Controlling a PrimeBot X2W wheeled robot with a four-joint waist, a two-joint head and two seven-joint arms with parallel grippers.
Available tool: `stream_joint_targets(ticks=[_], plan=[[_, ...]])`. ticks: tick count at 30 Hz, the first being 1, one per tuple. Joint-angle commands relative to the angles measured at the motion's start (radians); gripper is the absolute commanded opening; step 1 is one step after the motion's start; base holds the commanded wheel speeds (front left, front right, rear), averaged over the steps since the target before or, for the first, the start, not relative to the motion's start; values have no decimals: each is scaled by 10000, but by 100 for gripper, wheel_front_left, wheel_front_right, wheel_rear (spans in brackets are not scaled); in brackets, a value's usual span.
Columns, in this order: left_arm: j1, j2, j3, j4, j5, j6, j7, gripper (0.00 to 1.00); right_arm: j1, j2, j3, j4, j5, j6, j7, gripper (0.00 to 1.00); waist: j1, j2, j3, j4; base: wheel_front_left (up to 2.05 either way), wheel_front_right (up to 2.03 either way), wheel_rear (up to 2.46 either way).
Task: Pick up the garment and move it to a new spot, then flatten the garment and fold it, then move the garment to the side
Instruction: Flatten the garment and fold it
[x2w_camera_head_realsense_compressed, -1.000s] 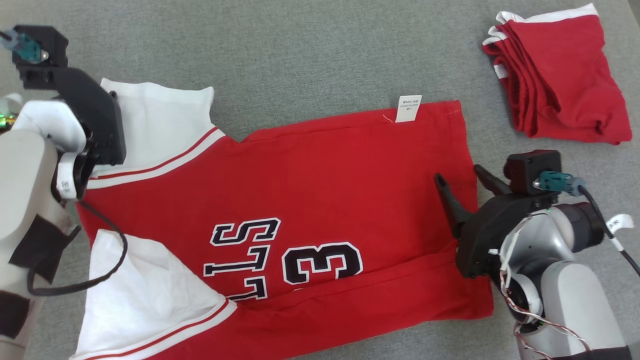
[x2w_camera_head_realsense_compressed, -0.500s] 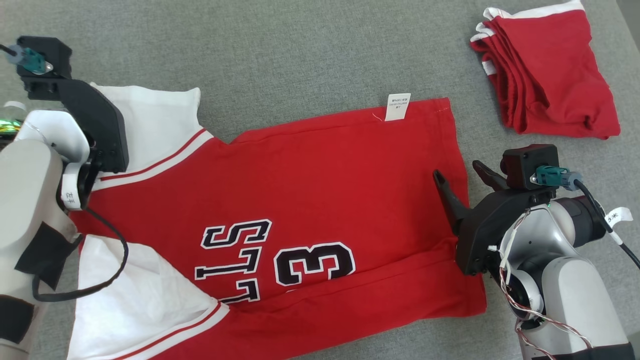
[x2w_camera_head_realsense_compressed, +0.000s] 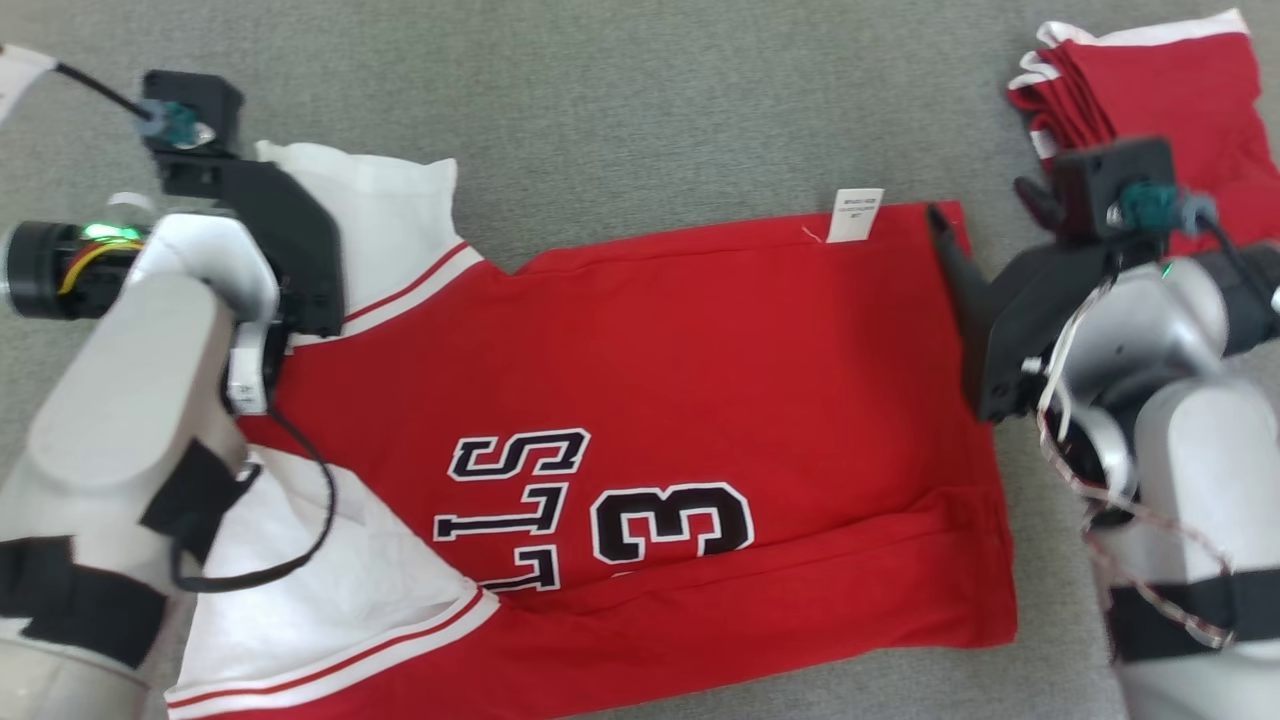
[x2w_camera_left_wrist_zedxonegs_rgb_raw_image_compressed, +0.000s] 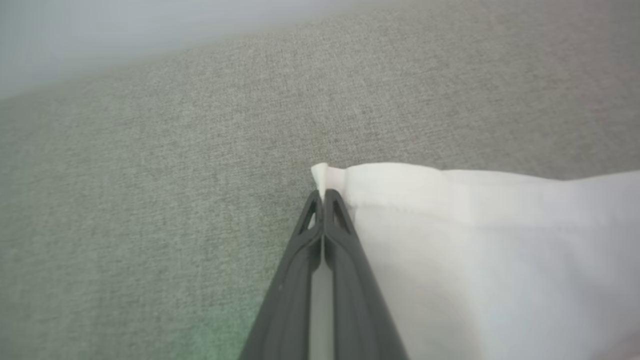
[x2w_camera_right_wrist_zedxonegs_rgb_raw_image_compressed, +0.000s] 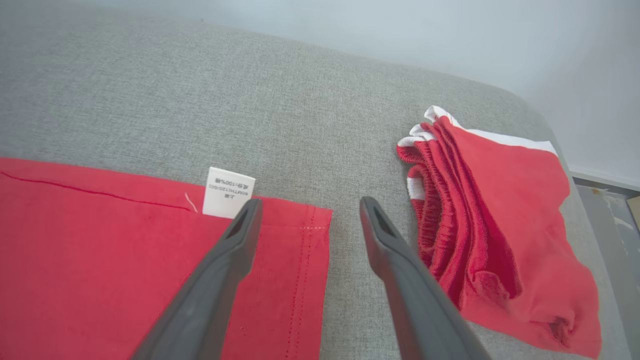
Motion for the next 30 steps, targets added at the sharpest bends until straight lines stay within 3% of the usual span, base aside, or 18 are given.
stream_joint_targets(ticks=[1, 6, 12, 27, 28, 29, 30], plan=[[-32, -212, -80, 116, -36, -54, -113, 0, -297, -236, -55, 257, -149, 5, 191, 100, 0, 0, 61, 184, 0, 0, 0], [-201, -604, -152, 423, -126, -166, -416, 0, -1004, -1056, 294, 1063, -300, 5, 729, 100, 0, 0, 117, 436, 0, 0, 0], [-433, -957, -177, 865, -238, -339, -787, 0, -1371, -1962, 971, 1743, 286, 5, 1328, 100, 0, 0, 204, 638, 0, 0, 0], [-895, -1208, -292, 1600, -247, -616, -1250, 0, -1280, -2410, 1631, 2770, 946, 5, 828, 100, 0, 0, 441, 900, 0, 0, 0], [-913, -1220, -302, 1634, -248, -637, -1288, 0, -1281, -2422, 1664, 2869, 967, 5, 798, 51, 0, 0, 456, 920, 0, 0, 0], [-924, -1228, -317, 1663, -248, -659, -1309, 0, -1282, -2422, 1691, 2937, 966, 5, 761, 35, 0, 0, 467, 936, 0, 0, 0], [-936, -1238, -330, 1682, -251, -659, -1371, 0, -1287, -2407, 1711, 2997, 978, 5, 701, 0, 0, 0, 478, 947, 0, 0, 0]])
